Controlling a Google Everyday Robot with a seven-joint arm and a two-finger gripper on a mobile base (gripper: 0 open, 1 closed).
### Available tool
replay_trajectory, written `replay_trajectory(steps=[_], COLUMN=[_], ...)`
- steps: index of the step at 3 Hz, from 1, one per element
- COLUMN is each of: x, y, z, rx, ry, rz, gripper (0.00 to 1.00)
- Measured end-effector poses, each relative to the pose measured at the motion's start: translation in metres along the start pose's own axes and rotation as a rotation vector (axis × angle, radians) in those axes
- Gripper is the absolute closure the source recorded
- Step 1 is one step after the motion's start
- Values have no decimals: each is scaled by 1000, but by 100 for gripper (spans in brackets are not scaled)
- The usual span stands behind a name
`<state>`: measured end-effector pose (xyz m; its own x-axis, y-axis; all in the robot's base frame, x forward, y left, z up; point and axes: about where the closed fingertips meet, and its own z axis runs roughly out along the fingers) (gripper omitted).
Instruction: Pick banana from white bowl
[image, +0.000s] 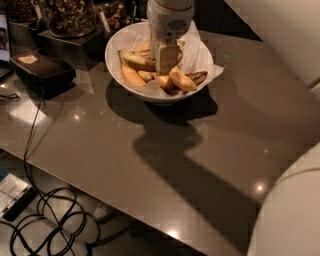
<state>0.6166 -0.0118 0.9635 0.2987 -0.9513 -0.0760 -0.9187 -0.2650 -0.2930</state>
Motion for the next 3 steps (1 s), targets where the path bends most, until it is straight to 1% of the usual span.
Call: replay_trajectory(steps=[1,2,3], x=[-36,-42,-45], y=[11,11,11], z=[-28,-34,-32], rx=[35,53,56], ry=[-20,-26,-42], rz=[-105,-118,-124], gripper=[100,100,100])
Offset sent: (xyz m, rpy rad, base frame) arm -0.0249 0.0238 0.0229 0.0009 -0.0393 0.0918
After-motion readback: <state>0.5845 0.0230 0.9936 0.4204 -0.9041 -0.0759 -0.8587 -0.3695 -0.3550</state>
